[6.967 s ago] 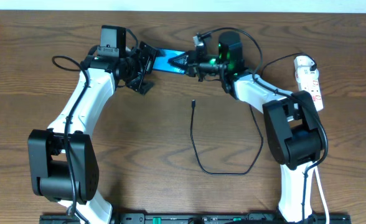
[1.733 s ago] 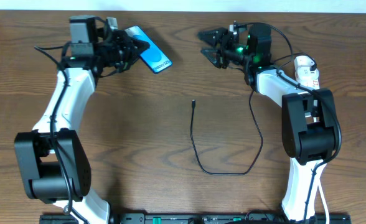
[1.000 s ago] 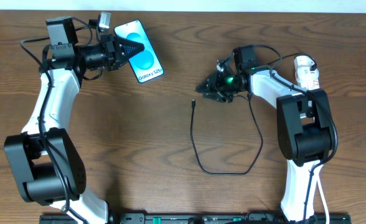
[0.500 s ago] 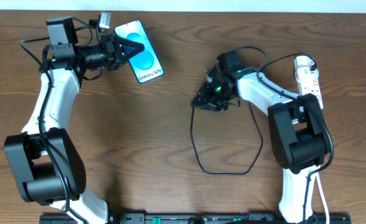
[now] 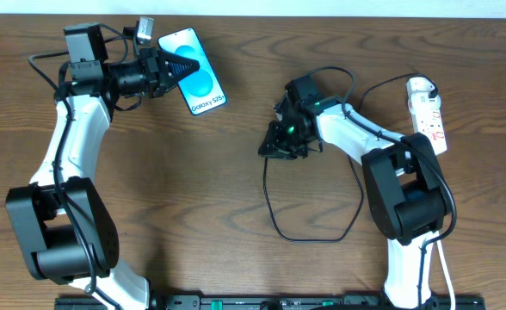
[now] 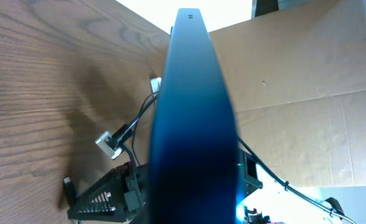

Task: Plug charger to phone and switch on socket
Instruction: 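Lower the right gripper and grasp the black cable's USB-C plug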

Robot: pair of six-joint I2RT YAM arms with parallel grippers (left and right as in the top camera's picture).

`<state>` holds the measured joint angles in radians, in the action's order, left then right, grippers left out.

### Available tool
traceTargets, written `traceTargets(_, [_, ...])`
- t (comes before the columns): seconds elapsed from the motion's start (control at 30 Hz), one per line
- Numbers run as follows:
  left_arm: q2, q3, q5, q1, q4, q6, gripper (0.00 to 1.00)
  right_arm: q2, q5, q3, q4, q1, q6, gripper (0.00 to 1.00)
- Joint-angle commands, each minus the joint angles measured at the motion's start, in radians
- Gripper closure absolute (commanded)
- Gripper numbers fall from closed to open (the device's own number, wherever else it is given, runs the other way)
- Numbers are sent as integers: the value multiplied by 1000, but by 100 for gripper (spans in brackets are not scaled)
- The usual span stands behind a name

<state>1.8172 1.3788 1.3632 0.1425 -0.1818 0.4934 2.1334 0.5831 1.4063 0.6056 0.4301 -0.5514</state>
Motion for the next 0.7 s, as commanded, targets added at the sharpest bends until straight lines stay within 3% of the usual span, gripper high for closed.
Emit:
traceTargets(0.0, [-21,19,43,3,4,-2,92,16,-47,-2,4,18,-20,76])
traceTargets(0.23, [-21,19,43,3,4,-2,92,29,-58,-2,2,17,-39,80])
traceTargets(0.37, [-21,19,43,3,4,1,93,29,-70,-2,-19,17,-39,99])
traceTargets(0.57, [-21,19,43,3,4,1,92,28,-60,-2,-82,-2,31,99])
traceTargets(0.67, [-21,19,43,3,4,1,93,21,93,-1,-109,-26,153,99])
